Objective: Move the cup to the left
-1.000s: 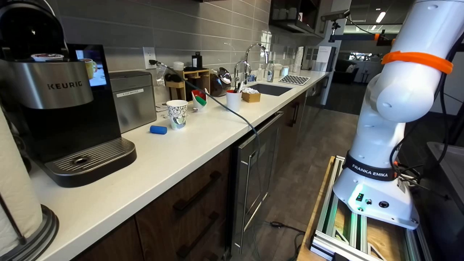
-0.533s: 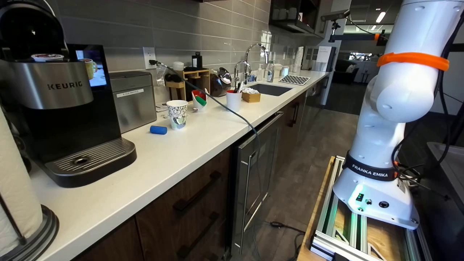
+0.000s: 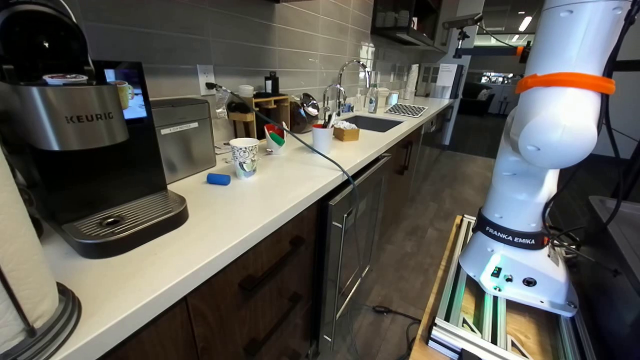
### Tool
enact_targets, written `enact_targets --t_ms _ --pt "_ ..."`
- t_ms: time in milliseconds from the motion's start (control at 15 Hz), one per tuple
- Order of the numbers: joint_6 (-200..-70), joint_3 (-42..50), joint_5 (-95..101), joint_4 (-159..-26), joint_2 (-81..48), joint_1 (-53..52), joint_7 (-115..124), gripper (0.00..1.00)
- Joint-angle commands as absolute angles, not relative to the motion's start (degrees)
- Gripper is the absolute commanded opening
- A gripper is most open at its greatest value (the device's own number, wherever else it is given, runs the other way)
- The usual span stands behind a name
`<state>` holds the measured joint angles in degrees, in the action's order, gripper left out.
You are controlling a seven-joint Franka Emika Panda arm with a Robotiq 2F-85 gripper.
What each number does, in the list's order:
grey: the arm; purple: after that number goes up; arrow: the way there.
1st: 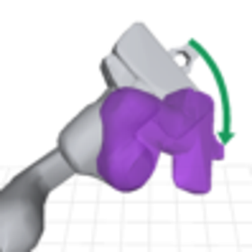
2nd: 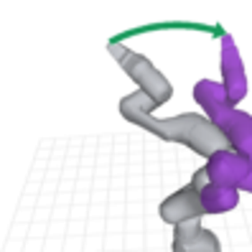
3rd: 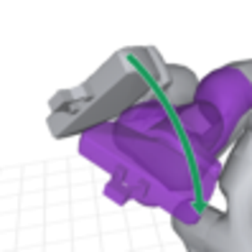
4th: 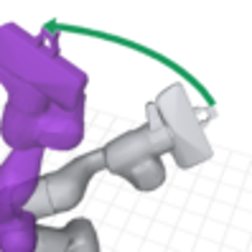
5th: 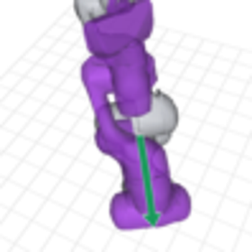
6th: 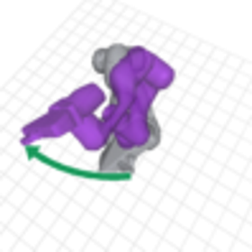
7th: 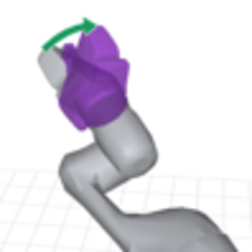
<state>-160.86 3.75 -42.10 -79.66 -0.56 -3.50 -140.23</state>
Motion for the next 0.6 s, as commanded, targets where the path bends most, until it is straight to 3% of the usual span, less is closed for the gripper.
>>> enact_targets --t_ms 0,400,467,533 --pt "-164.47 3.9 -41.88 -78.01 -3.11 -3.4 -142.32 0.9" --pt "-167.28 4.01 -40.88 -78.44 -5.07 -3.38 -142.26 0.83" --pt "-167.86 3.96 -40.93 -78.06 -5.59 -3.39 -142.24 0.77" --pt "-168.23 3.98 -40.74 -77.87 -5.96 -3.42 -142.0 0.6"
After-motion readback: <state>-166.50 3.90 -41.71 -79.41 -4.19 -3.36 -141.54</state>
